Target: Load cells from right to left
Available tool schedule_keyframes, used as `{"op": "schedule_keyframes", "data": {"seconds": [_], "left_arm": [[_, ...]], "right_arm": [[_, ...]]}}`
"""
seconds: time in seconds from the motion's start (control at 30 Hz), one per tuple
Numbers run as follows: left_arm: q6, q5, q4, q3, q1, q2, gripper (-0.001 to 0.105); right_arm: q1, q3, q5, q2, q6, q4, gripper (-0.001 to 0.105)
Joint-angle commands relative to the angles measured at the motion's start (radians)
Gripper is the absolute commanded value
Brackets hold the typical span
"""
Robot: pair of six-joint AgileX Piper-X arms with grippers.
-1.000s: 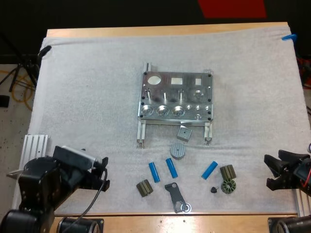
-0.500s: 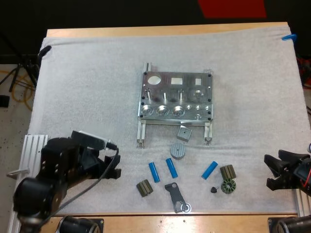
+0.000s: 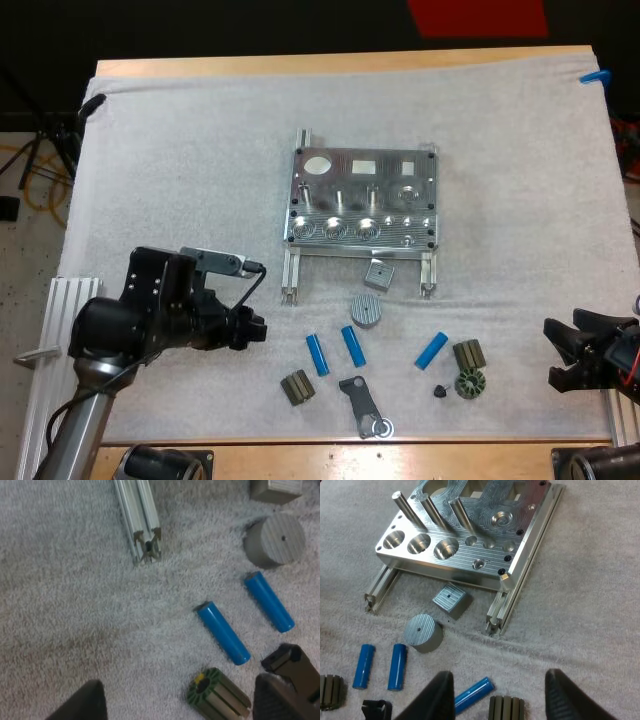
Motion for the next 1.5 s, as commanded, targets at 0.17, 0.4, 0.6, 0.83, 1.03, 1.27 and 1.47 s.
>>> {"op": "schedule_keyframes", "data": {"seconds": [0.17, 0.4, 0.6, 0.83, 1.03, 1.27, 1.47], "left_arm": [[-0.037, -0.015, 0.002, -0.008, -0.005, 0.034, 0.06], [-0.091, -0.022, -0.022, -0.008, -0.005, 0.072, 0.06], [-0.126, -0.052, -0.07, -0.008, -0.096, 0.08, 0.06], [-0.232, -0.09, -0.153, 0.028, -0.23, 0.128, 0.06], [-0.258, -0.09, -0.188, 0.028, -0.3, 0.224, 0.06], [-0.307, -0.09, -0.269, 0.028, -0.367, 0.276, 0.06], [-0.323, -0.09, -0.312, 0.028, -0.387, 0.336, 0.06]], "right_arm": [[-0.004, -0.012, -0.015, -0.001, -0.02, 0.001, 0.042], [-0.004, -0.012, -0.015, -0.001, -0.021, 0.001, 0.042], [-0.004, -0.012, -0.031, -0.001, -0.037, 0.001, 0.042], [-0.004, -0.012, -0.12, -0.001, -0.059, 0.001, 0.042], [-0.004, -0.012, -0.26, -0.001, -0.105, 0.033, 0.042], [0.038, -0.012, -0.286, -0.001, -0.163, 0.117, 0.042], [0.073, -0.012, -0.278, -0.001, -0.178, 0.149, 0.042]]}}
